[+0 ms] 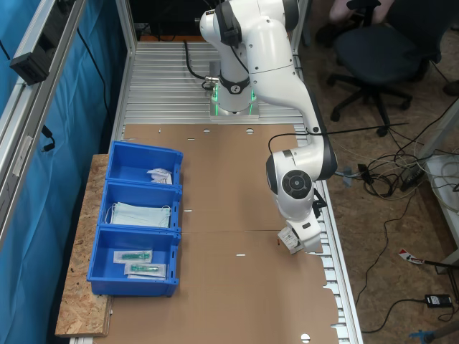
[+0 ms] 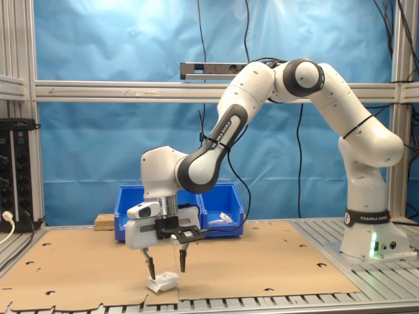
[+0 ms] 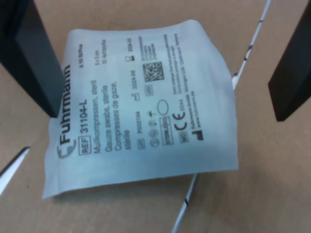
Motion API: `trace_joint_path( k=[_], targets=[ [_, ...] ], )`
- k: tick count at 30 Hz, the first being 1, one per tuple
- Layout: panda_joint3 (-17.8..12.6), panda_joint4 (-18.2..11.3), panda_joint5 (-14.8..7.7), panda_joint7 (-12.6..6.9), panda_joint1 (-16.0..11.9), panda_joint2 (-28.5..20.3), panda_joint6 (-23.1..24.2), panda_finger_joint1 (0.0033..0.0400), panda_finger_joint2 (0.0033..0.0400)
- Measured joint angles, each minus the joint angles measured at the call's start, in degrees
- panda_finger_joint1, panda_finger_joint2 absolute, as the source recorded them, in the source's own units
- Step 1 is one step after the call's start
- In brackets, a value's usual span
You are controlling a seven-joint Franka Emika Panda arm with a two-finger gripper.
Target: Pick and place sorting task of medical equipment.
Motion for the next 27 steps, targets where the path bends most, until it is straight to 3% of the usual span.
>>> trace_joint_path(
  k=[27],
  targets=[
    [-0.05,0.00,0.00,-11.11,0.00,0.84,5.35,0.0400,0.0400]
  ],
)
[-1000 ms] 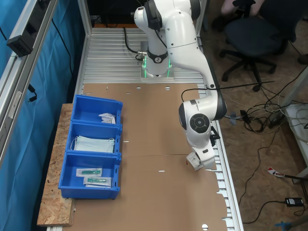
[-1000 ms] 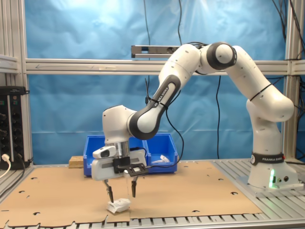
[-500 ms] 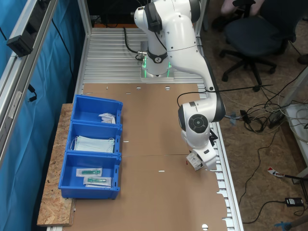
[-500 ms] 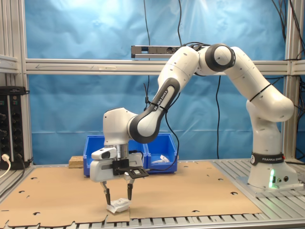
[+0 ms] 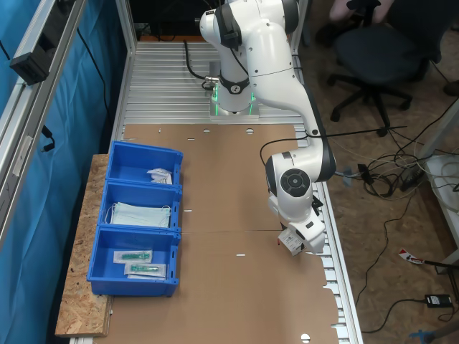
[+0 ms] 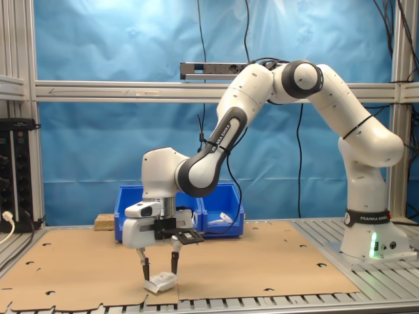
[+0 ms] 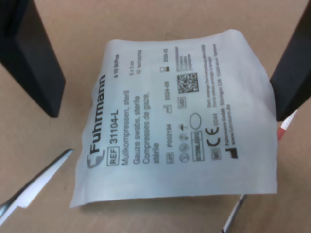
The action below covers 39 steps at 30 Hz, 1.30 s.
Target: Pick and place sorting task of medical equipment.
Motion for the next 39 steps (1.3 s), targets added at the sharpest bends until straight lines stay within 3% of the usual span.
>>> trace_joint_path(
  k=[14,39],
  targets=[
    [0.00,-0.13,0.00,-3.06,0.00,0.85,0.59,0.0400,0.0400],
    [0.00,-0.72,0.00,-5.58,0.00,1.49,1.18,0.0400,0.0400]
  ],
)
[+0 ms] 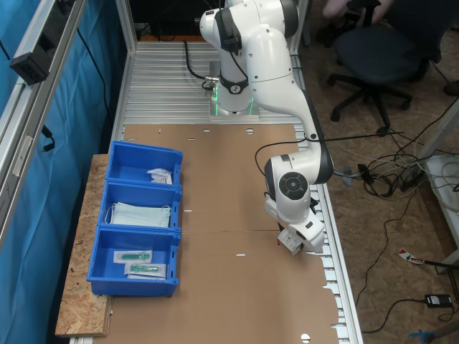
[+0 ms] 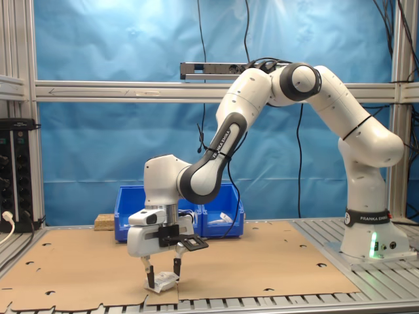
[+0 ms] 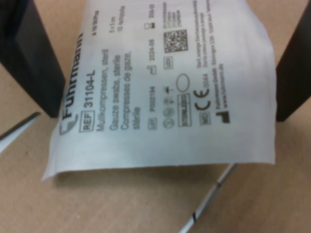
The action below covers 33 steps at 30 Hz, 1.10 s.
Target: Pick and place sorting task of medical equipment.
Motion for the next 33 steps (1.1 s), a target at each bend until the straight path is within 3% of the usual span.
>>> trace_joint_path(
  k=[32,33],
  targets=[
    [0.00,0.01,0.00,-0.10,0.00,0.00,0.04,0.0400,0.0400],
    [0.00,0.01,0.00,-0.10,0.00,0.00,0.05,0.0278,0.0278]
  ],
)
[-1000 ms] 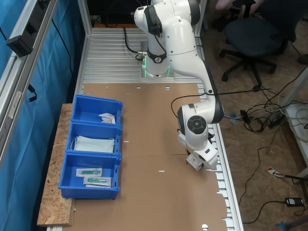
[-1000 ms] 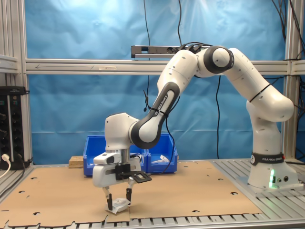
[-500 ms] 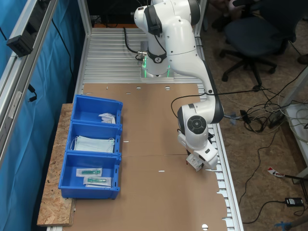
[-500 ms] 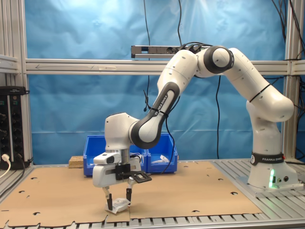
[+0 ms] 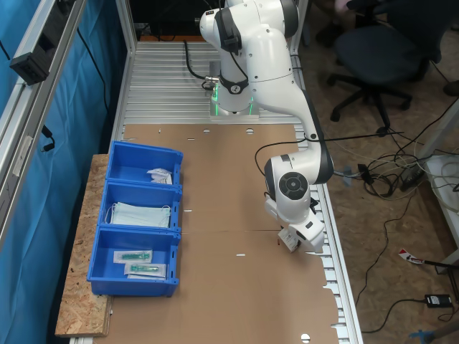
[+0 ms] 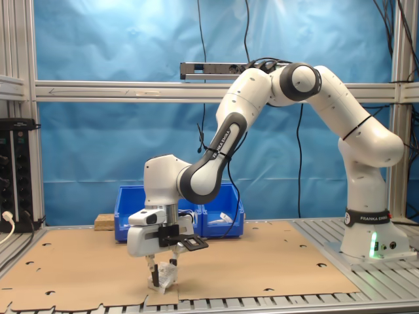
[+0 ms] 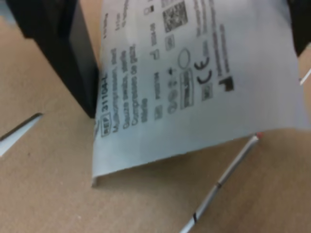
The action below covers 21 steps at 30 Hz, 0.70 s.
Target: Pick and place sorting task of medical equipment.
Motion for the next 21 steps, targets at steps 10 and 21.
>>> trace_joint_path(
  k=[10,21],
  targets=[
    [0.00,0.01,0.00,0.00,0.00,-0.01,0.00,0.0185,0.0185],
    [-0.66,-0.02,0.00,0.00,0.00,-1.23,-0.11,0.0056,0.0056]
  ],
)
